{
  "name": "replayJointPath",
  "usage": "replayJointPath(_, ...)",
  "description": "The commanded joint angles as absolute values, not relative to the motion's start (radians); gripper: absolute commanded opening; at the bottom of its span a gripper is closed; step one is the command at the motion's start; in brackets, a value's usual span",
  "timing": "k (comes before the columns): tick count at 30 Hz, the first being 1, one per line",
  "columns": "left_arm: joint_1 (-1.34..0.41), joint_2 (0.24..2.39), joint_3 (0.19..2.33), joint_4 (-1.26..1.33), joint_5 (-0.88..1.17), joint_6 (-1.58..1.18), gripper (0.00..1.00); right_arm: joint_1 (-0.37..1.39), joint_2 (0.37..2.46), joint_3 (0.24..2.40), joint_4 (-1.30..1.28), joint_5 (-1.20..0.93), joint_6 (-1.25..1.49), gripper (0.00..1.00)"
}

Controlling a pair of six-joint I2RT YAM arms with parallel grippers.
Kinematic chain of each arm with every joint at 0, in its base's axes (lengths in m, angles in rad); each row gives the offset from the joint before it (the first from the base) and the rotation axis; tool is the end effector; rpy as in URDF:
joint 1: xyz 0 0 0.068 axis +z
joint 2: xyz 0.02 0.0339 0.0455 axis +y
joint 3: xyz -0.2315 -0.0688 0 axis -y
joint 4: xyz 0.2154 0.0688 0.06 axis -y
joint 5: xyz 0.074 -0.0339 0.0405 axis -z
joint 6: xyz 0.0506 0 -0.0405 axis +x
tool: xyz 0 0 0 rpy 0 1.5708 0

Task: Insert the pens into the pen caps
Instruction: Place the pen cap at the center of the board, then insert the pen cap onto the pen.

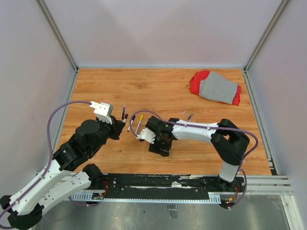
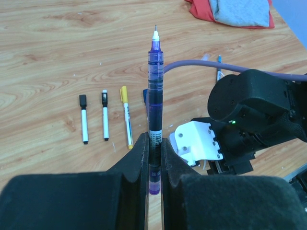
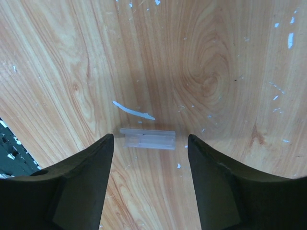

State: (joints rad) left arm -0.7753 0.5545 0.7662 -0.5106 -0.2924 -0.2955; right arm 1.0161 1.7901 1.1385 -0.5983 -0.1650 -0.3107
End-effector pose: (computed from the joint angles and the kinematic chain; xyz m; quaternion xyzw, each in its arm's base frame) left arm 0.1089 -0.0863 0.3033 0.1051 0.7937 -0.1990 0.5652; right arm 0.1599 0.2739 0.1389 -0.6162 0.7670 0.1313 0.1213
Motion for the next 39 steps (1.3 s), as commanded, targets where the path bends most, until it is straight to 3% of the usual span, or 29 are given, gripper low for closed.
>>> replayJointPath(1,-0.772,0.554,0.762,-0.494,-0.299,-0.286,0.0,1.015,1.705,1.115,-0.569,-0.183,-0.295,0.68)
replayJointPath(13,-0.772,0.555,0.762,-0.495,-0.301,-0.288,0.0,1.014,1.459,0.949,-0.33,-0.036,-0.098,0.84)
replayJointPath(21,-0.772,0.557,0.761,-0.494,-0.299,-0.287,0.0,1.014,1.336,0.877,-0.243,0.147,0.206,0.87)
replayJointPath(29,-0.772,0.56,0.761,-0.494,-0.298,-0.288,0.01,1.014,1.299,0.865,-0.338,0.321,0.708,0.89)
replayJointPath(39,-0.772,0.556,0.761,-0.494,-0.296,-0.288,0.0,1.014,1.437,1.02,-0.664,0.407,1.091,0.85)
